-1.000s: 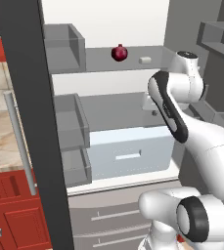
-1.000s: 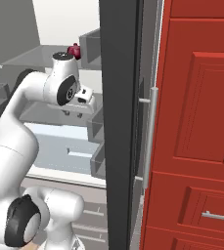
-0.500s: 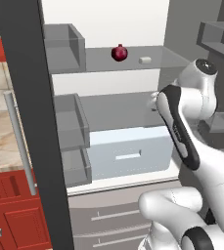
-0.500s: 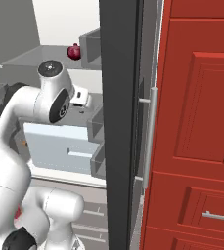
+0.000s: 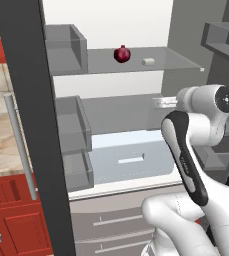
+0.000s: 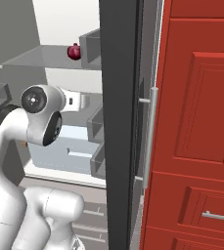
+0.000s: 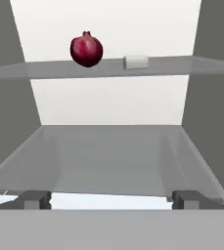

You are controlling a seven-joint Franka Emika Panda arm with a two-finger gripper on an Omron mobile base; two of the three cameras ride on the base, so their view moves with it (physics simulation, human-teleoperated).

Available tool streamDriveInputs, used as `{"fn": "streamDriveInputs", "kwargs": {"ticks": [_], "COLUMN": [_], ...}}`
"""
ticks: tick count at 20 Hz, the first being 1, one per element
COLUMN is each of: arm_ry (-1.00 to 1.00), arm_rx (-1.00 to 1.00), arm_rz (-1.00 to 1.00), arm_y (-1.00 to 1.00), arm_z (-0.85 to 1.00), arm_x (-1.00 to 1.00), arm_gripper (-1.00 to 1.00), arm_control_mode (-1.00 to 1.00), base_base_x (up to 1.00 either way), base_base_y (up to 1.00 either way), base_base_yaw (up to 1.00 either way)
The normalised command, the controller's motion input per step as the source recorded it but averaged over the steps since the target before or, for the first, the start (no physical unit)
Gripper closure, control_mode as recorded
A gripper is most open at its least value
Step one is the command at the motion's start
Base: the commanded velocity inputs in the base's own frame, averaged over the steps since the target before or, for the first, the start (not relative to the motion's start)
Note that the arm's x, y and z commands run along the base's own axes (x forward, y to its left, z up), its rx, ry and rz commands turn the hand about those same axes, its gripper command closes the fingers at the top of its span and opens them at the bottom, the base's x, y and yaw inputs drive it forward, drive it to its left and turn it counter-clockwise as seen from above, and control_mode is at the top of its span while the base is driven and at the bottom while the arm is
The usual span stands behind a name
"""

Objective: Move the marshmallow and pomegranate from the top shelf to the second highest shelf to make space. Then, place the pitcher from the counter on the cleared top shelf.

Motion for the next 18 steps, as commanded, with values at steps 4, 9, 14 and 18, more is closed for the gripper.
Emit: {"fn": "streamDriveInputs", "kwargs": {"ticks": [4, 9, 14, 18], "arm_ry": [-0.18, -0.06, 0.00, 0.01], "arm_rx": [0.00, 0.00, 0.00, 0.00], "arm_rz": [0.00, 0.00, 0.00, 0.00], "arm_y": [0.10, 0.15, 0.01, 0.06], "arm_z": [0.72, 0.77, 0.56, 0.50], "arm_x": [0.00, 0.00, 0.00, 0.00], "arm_gripper": [-1.00, -1.00, -1.00, -1.00], "arm_control_mode": [-1.00, -1.00, -1.00, -1.00], "base_base_x": [0.00, 0.00, 0.00, 0.00], "base_base_y": [0.00, 0.00, 0.00, 0.00], "base_base_yaw": [0.00, 0.00, 0.00, 0.00]}}
